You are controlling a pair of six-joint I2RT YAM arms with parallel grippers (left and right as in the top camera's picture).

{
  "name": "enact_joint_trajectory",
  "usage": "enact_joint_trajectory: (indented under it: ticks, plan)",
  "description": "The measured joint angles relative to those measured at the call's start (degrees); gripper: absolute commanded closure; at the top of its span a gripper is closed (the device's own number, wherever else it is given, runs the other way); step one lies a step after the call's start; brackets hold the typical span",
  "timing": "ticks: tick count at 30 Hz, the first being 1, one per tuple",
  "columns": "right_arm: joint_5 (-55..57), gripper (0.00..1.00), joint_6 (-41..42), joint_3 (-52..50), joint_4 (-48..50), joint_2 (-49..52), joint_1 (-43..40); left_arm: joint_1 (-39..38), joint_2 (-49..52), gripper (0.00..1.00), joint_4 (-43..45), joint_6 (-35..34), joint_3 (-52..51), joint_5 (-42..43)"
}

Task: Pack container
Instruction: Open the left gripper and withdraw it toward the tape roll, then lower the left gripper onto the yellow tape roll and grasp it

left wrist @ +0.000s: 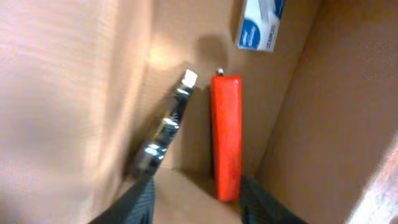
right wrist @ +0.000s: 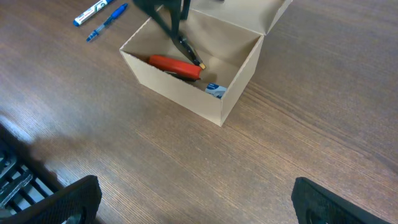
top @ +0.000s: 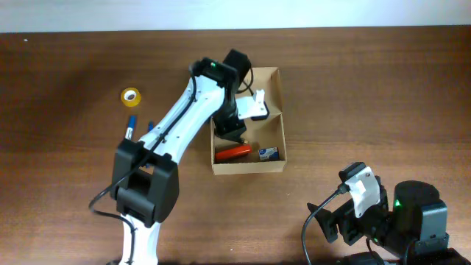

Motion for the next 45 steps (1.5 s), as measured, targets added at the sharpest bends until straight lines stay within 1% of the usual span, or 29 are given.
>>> enact_joint_trajectory:
  ticks: [5,11,14,17,18,21,24,26,27,28,32,36,41,43,45]
  plan:
    - [0.0,0.01,0.0,0.0,0.0,0.0,0.0,0.0,-3.4,0.77,-1.0,-0.4,4.1,-0.1]
    - [0.0,0.01,0.0,0.0,0.0,0.0,0.0,2.2,-13.3,0.78,0.4,-0.4,5.4,-2.4]
    - [0.0,0.01,0.0,0.0,0.0,0.0,0.0,6.7,-17.1,0.77,0.5,-0.9,5.9,-3.0]
    - [0.0,0.01,0.0,0.0,0.0,0.0,0.0,12.9,-18.4,0.76,0.7,-2.9,6.3,-3.6]
    - [0.0,0.01,0.0,0.0,0.0,0.0,0.0,15.0,-18.4,0.72,0.8,-3.7,6.3,-3.7]
    - [0.0,0.01,0.0,0.0,0.0,0.0,0.0,22.0,-17.6,0.70,0.9,-6.3,6.3,-4.0]
    - [0.0,0.01,0.0,0.0,0.0,0.0,0.0,27.5,-16.7,0.64,1.0,-8.1,6.3,-4.3]
    - [0.0,0.01,0.0,0.0,0.0,0.0,0.0,29.9,-16.0,0.51,1.3,-8.9,6.3,-4.3]
    - [0.0,0.01,0.0,0.0,0.0,0.0,0.0,31.0,-15.4,0.47,1.3,-9.2,6.3,-4.3]
    - [0.0,0.01,0.0,0.0,0.0,0.0,0.0,31.9,-14.8,0.46,1.3,-9.8,6.3,-4.3]
    - [0.0,0.01,0.0,0.0,0.0,0.0,0.0,34.6,-10.6,0.43,1.8,-10.3,6.3,-4.3]
    - [0.0,0.01,0.0,0.0,0.0,0.0,0.0,35.7,-5.0,0.26,3.1,-10.7,6.3,-4.0]
    - [0.0,0.01,0.0,0.0,0.0,0.0,0.0,36.5,0.8,0.13,8.3,-11.8,6.3,-3.0]
    - [0.0,0.01,0.0,0.0,0.0,0.0,0.0,36.8,2.4,0.03,10.2,-12.1,6.3,-3.0]
    - [0.0,0.01,0.0,0.0,0.0,0.0,0.0,37.0,3.8,0.00,12.2,-13.4,6.3,-3.3]
